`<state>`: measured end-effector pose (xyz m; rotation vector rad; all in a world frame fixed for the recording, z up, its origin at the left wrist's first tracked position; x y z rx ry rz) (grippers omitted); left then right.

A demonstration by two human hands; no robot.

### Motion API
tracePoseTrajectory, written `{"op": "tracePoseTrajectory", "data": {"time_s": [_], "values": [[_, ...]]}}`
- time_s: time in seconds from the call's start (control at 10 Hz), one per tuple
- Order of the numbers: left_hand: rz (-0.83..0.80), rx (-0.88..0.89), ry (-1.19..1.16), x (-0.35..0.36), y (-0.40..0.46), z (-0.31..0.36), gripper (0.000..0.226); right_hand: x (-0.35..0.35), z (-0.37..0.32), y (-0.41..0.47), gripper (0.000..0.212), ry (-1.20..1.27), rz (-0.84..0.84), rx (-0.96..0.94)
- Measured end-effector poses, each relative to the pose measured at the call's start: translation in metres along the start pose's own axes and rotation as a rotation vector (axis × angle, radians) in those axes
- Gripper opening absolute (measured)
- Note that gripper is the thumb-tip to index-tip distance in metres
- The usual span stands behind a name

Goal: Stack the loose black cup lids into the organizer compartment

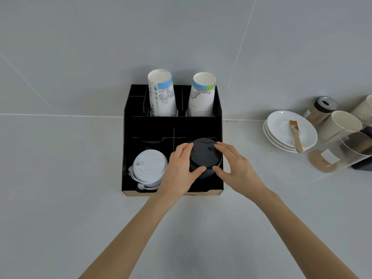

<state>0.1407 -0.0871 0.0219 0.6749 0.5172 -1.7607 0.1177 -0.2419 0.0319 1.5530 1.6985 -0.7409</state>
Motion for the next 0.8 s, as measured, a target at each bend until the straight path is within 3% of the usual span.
{"op": "tracePoseTrajectory", "data": {"time_s": [0.5,0.8], "values": [[-0.052,0.017,-0.044,-0.009,0.000,-0.006,0.066,0.010,-0.013,-0.007,0.054,0.085,0.076,0.085],[-0.069,0.010,0.077,-0.028,0.002,0.000,0.071,-0.009,-0.022,-0.003,0.061,-0.068,0.013,0.104]]}}
Point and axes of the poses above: each hand's wrist, its own y-axis towards the middle knuckle, its own x-axis out of the palm, z = x × y, the point moved 1 cm from there along y, towards the middle knuckle, and after that the axes turned 3 degrees about -y, right-handed, at the moved point
